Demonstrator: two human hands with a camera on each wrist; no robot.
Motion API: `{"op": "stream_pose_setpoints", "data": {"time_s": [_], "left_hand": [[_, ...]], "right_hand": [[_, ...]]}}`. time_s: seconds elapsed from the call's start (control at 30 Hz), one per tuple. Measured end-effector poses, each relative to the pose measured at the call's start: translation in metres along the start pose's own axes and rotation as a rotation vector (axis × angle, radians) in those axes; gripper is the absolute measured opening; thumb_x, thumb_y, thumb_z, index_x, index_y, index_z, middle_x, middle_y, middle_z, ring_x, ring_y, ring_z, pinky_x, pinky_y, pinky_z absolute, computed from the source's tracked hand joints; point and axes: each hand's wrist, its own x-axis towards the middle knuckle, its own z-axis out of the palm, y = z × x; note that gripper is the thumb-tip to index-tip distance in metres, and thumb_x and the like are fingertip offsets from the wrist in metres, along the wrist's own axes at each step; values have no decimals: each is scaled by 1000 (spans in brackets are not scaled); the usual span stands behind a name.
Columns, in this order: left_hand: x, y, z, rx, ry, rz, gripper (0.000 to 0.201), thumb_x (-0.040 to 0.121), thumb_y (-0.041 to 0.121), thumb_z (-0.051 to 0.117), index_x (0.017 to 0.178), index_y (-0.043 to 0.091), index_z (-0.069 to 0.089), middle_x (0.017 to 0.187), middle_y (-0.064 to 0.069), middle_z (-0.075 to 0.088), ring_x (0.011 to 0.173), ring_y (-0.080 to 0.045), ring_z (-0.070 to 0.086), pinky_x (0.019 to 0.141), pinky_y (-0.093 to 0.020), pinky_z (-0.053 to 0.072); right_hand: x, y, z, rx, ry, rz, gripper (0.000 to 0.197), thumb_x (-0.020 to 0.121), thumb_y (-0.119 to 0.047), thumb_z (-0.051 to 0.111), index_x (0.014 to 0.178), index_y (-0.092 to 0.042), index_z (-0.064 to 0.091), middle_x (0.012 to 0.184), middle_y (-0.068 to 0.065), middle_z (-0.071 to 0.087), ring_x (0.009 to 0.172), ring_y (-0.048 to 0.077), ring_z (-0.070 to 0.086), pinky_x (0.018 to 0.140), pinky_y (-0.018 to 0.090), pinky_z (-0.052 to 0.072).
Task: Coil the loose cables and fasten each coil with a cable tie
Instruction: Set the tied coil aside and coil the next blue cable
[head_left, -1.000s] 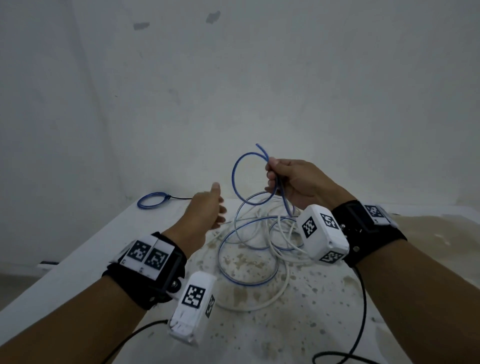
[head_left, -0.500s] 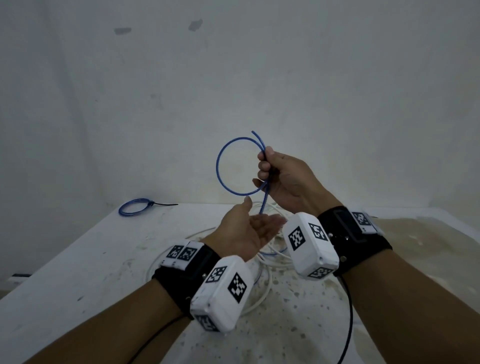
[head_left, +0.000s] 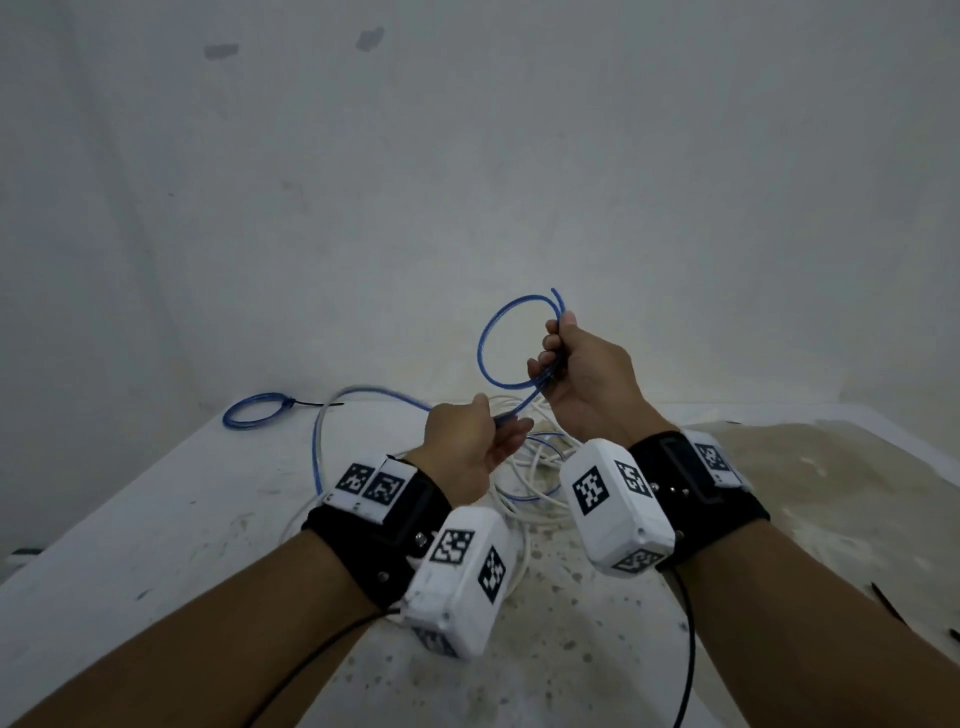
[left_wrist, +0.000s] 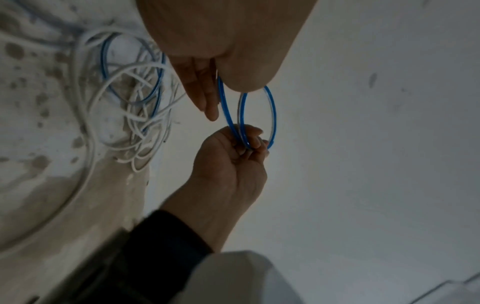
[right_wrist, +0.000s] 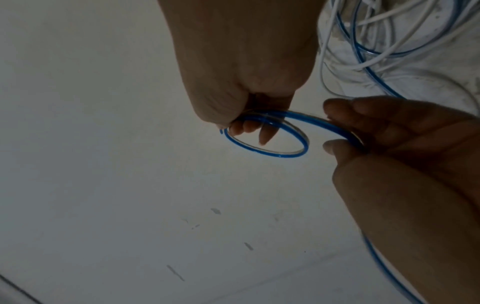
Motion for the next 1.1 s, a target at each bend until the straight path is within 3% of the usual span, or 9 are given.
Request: {"op": "stream_pose_setpoints", "data": {"time_s": [0.17, 0.27, 0.47, 0.53, 0.6, 0.73, 0.8, 0.9, 1.1], "left_hand": [[2, 4, -13, 230, 16, 86, 46, 108, 33, 27, 113, -6, 51, 69, -16, 69, 47, -18, 67, 44, -25, 54], [6, 12, -23, 342, 47, 179, 50, 108, 35, 32, 99, -5, 62, 69, -16, 71, 48, -18, 67, 47, -26, 53], [14, 22, -40, 427, 147, 320, 43, 103, 37, 46, 87, 1, 65, 61, -11, 71, 42, -15, 60, 41, -22, 47], [17, 24, -44, 503, 182, 368, 40, 101, 37, 49, 89, 4, 68, 60, -6, 71, 44, -12, 59, 46, -23, 49], [21, 23, -51, 611, 209, 452, 40, 99, 40, 51, 94, 5, 71, 62, -2, 70, 52, -13, 59, 61, -31, 53], [28, 20, -64, 722, 208, 612, 49, 99, 33, 55, 56, 8, 54, 54, -6, 52, 56, -28, 57, 61, -37, 51], [30, 20, -63, 547, 136, 539, 32, 100, 20, 53, 71, 7, 59, 69, -11, 62, 66, -28, 68, 69, -46, 61], [28, 24, -58, 326, 42, 413, 17, 103, 19, 48, 106, 7, 59, 85, -14, 69, 57, -16, 67, 58, -31, 60], [32, 27, -65, 234, -20, 520, 26, 102, 28, 51, 99, 9, 68, 65, 3, 61, 47, -8, 52, 52, -26, 48]], "right_hand": [[2, 9, -5, 12, 47, 41, 28, 102, -24, 53, 84, -5, 62, 64, 0, 52, 54, 12, 44, 45, 21, 47], [1, 16, -7, 25, 35, 75, 27, 102, -22, 54, 82, -5, 61, 62, 1, 51, 50, 12, 44, 43, 20, 45], [-5, 32, -5, 83, -98, 241, 26, 102, -22, 54, 83, -5, 60, 59, 0, 52, 46, 10, 45, 47, 20, 45], [-7, 38, -3, 88, -123, 264, 25, 102, -22, 54, 84, -6, 60, 58, -1, 52, 46, 9, 44, 48, 20, 45], [-8, 40, -1, 106, -136, 278, 25, 102, -22, 53, 83, -6, 60, 57, -2, 52, 46, 9, 44, 46, 20, 44], [-9, 37, 4, 147, -154, 303, 24, 102, -20, 52, 82, -8, 59, 58, -1, 49, 47, 9, 41, 43, 18, 42], [-10, 40, 5, 113, -185, 335, 26, 101, -22, 52, 81, -7, 59, 59, -2, 49, 47, 8, 41, 43, 17, 42], [-10, 46, 4, 67, -210, 374, 25, 101, -24, 54, 83, -6, 60, 59, -2, 49, 47, 8, 42, 42, 18, 42], [-10, 48, 0, 45, -251, 424, 25, 98, -23, 57, 80, -6, 60, 60, -1, 49, 48, 8, 42, 45, 18, 44]]}}
